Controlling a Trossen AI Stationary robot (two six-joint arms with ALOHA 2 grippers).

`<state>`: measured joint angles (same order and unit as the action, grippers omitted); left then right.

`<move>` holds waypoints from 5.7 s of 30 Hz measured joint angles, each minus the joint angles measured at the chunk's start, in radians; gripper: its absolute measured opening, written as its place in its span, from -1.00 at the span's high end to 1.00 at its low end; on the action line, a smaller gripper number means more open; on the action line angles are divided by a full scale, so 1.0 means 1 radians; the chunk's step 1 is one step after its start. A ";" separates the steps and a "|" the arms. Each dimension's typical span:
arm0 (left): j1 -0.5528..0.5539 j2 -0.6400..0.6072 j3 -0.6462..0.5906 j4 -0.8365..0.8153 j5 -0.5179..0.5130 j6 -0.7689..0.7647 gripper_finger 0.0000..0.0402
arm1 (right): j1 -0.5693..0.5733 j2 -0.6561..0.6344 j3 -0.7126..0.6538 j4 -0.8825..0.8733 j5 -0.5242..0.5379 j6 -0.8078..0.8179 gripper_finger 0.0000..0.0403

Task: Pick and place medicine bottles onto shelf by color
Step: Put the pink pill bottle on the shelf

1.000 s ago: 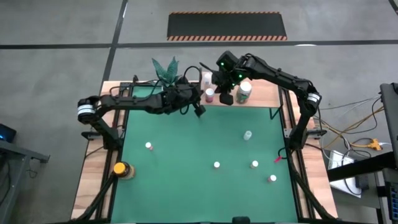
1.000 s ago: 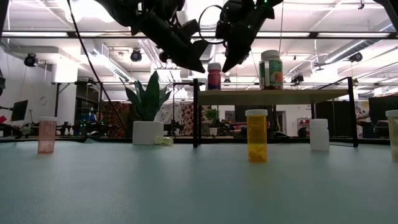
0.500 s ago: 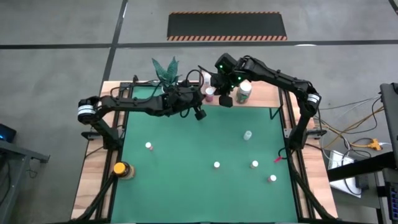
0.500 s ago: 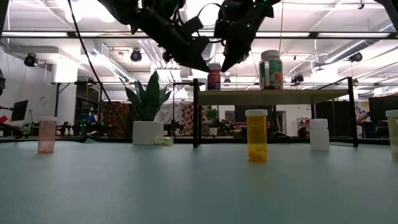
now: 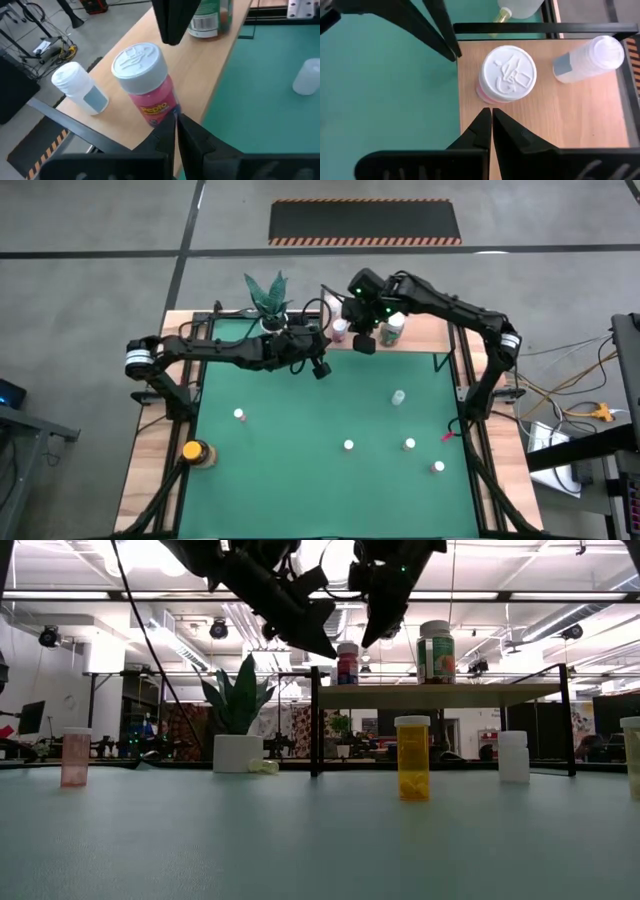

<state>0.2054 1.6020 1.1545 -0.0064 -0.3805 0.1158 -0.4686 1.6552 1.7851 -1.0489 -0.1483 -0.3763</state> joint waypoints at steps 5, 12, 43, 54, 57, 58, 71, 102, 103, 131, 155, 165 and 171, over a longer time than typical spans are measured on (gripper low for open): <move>0.002 0.000 0.000 -0.004 -0.002 -0.003 1.00 | 0.002 -0.018 0.000 0.016 -0.015 0.018 0.96; -0.005 -0.001 0.000 -0.004 -0.002 -0.003 1.00 | 0.013 -0.018 -0.043 0.077 -0.049 0.017 0.96; -0.059 -0.060 -0.003 -0.117 -0.002 0.028 1.00 | 0.017 -0.056 -0.137 0.397 0.120 0.066 0.96; -0.061 -0.164 -0.076 -0.089 -0.002 0.051 1.00 | 0.017 -0.052 -0.185 0.384 0.119 0.058 0.96; -0.064 -0.218 -0.128 -0.045 -0.002 0.049 1.00 | 0.017 -0.058 -0.183 0.353 0.120 0.015 0.96; -0.065 -0.242 -0.148 -0.032 -0.002 0.049 1.00 | 0.017 -0.062 -0.183 0.340 0.120 0.001 0.96; -0.071 -0.464 -0.352 0.172 0.000 0.049 1.00 | 0.013 -0.149 -0.186 0.225 0.114 -0.154 0.96; -0.071 -0.497 -0.424 0.287 0.002 0.077 1.00 | 0.018 -0.142 -0.175 0.185 0.121 0.011 0.96; -0.071 -0.497 -0.424 0.286 0.002 0.077 1.00 | 0.019 -0.143 -0.174 0.185 0.109 0.015 0.96; -0.070 -0.497 -0.425 0.284 0.003 0.081 1.00 | 0.019 -0.141 -0.234 0.168 0.069 0.049 0.96; -0.071 -0.497 -0.425 0.284 0.003 0.081 1.00 | 0.018 -0.092 -0.193 0.311 0.151 0.071 0.96; -0.071 -0.497 -0.425 0.279 0.003 0.082 1.00 | 0.019 -0.086 -0.195 0.258 0.088 0.017 0.96; -0.071 -0.496 -0.425 0.280 0.003 0.082 1.00 | 0.019 -0.098 -0.193 0.230 0.096 0.025 0.96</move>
<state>0.1349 1.1056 0.7292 0.2734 -0.3779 0.1977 -0.4500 1.5570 1.5925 -0.8184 -0.0525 -0.3518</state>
